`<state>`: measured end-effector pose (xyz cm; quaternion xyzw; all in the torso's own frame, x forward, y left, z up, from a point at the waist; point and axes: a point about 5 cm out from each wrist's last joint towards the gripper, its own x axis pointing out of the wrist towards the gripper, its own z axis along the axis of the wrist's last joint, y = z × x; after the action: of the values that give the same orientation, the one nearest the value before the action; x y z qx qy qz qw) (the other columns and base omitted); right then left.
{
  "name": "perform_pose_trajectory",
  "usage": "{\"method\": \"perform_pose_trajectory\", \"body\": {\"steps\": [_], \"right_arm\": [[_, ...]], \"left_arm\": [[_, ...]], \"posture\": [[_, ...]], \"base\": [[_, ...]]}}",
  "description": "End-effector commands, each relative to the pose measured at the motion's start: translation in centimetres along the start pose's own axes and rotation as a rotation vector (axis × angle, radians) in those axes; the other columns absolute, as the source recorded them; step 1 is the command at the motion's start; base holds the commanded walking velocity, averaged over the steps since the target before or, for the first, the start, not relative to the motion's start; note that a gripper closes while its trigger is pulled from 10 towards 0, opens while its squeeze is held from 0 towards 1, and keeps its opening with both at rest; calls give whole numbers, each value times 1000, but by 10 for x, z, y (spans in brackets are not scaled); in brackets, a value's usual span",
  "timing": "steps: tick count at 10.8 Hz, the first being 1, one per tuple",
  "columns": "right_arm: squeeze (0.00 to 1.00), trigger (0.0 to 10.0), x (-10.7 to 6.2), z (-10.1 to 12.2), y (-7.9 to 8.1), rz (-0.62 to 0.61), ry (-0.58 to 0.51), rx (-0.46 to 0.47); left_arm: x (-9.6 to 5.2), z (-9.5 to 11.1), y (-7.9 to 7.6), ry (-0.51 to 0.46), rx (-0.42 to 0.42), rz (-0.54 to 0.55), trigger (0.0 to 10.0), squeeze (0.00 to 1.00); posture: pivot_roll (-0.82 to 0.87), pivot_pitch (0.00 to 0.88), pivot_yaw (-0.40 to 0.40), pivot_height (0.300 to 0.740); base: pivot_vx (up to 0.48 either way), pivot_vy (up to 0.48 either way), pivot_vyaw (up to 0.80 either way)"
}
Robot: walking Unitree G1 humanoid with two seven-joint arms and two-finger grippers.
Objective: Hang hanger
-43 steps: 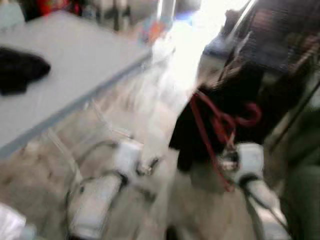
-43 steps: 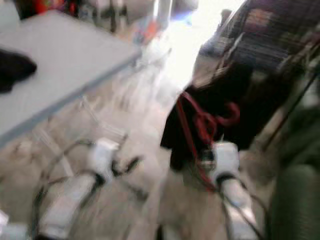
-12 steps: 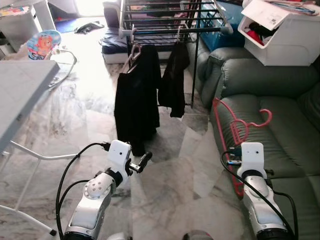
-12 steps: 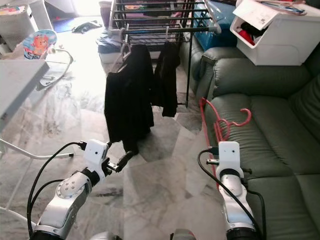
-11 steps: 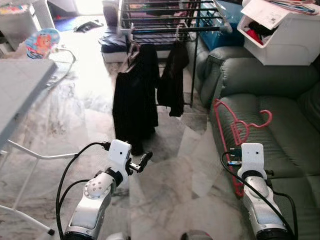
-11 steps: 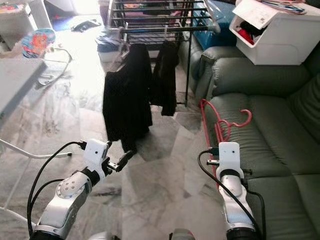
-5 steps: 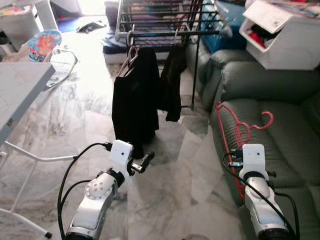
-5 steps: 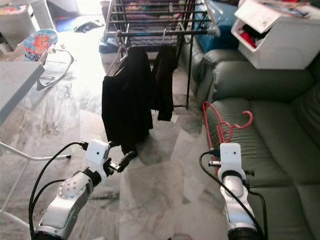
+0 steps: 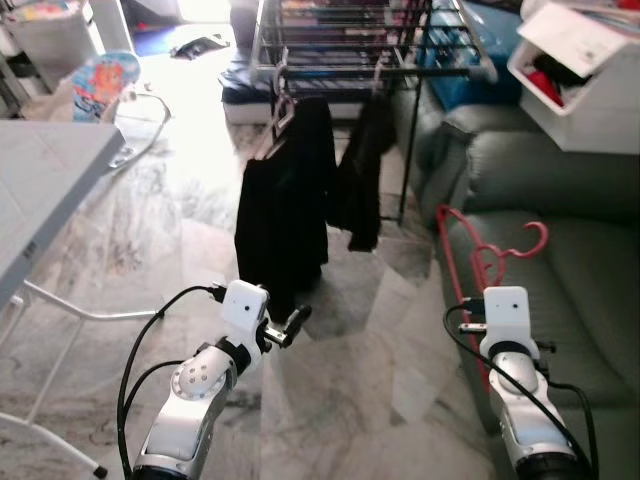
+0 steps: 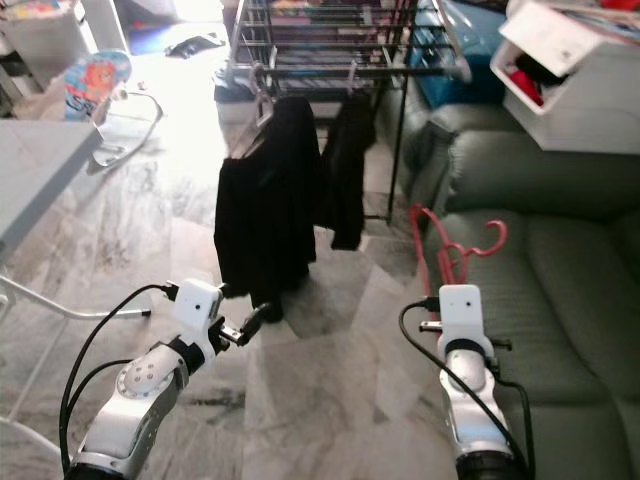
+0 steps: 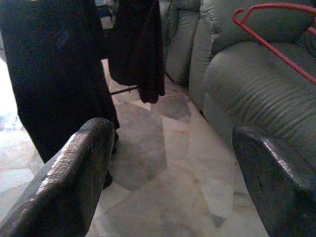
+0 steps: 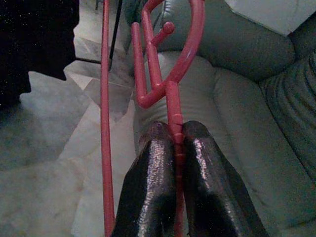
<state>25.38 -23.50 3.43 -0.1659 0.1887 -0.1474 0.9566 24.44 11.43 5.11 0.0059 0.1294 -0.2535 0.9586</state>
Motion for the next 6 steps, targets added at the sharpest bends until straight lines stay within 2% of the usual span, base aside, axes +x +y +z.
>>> {"method": "perform_pose_trajectory", "body": {"steps": [1, 3, 5, 6], "right_arm": [[0, 10000, 3, 2, -2, -18, 0, -5], [0, 10000, 4, 2, -3, -22, 9, 28], [0, 10000, 4, 2, -2, -22, 6, 27], [0, 10000, 4, 2, -1, -15, 2, 24]], "left_arm": [[0, 3, 0, -3, 5, -6, 10000, 0], [1, 3, -1, -2, 7, -13, 10000, 0], [2, 3, -1, 3, 6, -13, 10000, 0], [1, 2, -1, 9, 4, -9, 10000, 0]], "posture": [[-71, 0, -3, 740], [-72, 0, -1, 740], [-72, 0, -2, 740], [-72, 0, -2, 740]], "base": [[469, 0, 0], [472, 0, 0], [469, 0, -703], [442, 0, 0]]}}
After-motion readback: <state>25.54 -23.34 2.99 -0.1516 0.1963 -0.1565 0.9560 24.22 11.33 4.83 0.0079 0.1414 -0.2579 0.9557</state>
